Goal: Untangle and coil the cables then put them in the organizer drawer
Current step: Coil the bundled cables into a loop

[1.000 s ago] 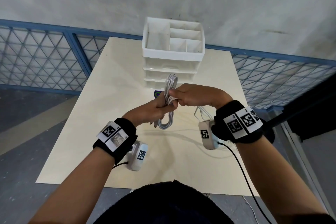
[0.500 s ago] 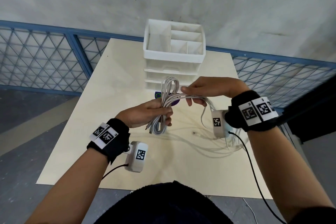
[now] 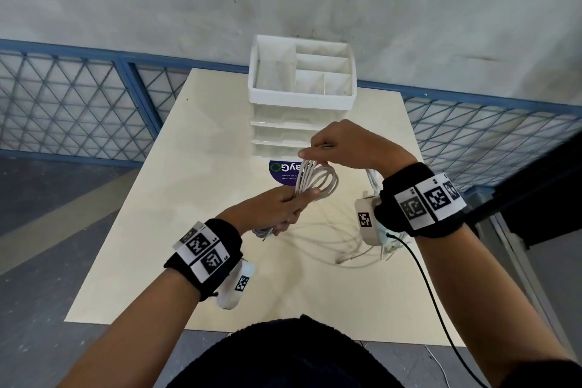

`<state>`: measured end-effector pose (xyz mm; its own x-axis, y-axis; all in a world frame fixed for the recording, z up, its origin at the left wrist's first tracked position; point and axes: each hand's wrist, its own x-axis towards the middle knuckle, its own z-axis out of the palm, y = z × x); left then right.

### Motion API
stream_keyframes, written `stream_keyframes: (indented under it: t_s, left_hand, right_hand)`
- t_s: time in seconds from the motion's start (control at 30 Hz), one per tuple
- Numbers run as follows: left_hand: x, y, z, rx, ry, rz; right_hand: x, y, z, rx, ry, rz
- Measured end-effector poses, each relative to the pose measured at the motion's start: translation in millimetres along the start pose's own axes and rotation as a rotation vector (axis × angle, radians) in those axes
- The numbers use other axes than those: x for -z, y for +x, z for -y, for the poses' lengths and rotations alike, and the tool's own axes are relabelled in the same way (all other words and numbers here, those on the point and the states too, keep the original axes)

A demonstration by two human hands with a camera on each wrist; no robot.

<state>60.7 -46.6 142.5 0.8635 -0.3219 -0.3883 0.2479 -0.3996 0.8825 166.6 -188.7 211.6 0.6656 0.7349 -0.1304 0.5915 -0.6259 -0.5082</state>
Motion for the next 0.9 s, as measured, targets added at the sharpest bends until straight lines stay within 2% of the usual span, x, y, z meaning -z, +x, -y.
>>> stream_keyframes:
  t_s: [0.07, 0.2, 0.3, 0.43, 0.57, 0.7, 0.9]
  left_hand:
    - [1.2, -2.1, -1.6, -0.023, -0.078, -0.028]
    - [10.3, -5.4, 2.5, -0.071, -0.212, -0.135]
    - [18.9, -5.9, 8.8, -0.114, -0.306, -0.218]
    - [24.6, -0.2, 14.9, -0.164, -0.383, -0.313]
    - [13.6, 10.5, 15.5, -0.185, -0.381, -0.293]
    - [8.4, 16.1, 10.5, -0.211, -0.352, -0.285]
    - [1.2, 19.4, 12.4, -0.238, -0.359, -0.391]
  right_hand:
    - [-2.3, 0.1, -8.0, -0.016, 0.096, -0.043]
    - [-16.8, -7.6, -29.3, -0.087, 0.472, -0.111]
    - [-35.4, -18.7, -48.3, -0.109, 0.614, -0.151]
    - [-81.0, -21.7, -50.9, -0.168, 0.586, -0.274]
    - [-108.7, -11.1, -26.4, -0.217, 0.511, -0.368]
    - [-109.3, -10.9, -6.8, -0.219, 0.597, -0.327]
    - [-98.9, -13.7, 0.8, -0.248, 0.564, -0.238]
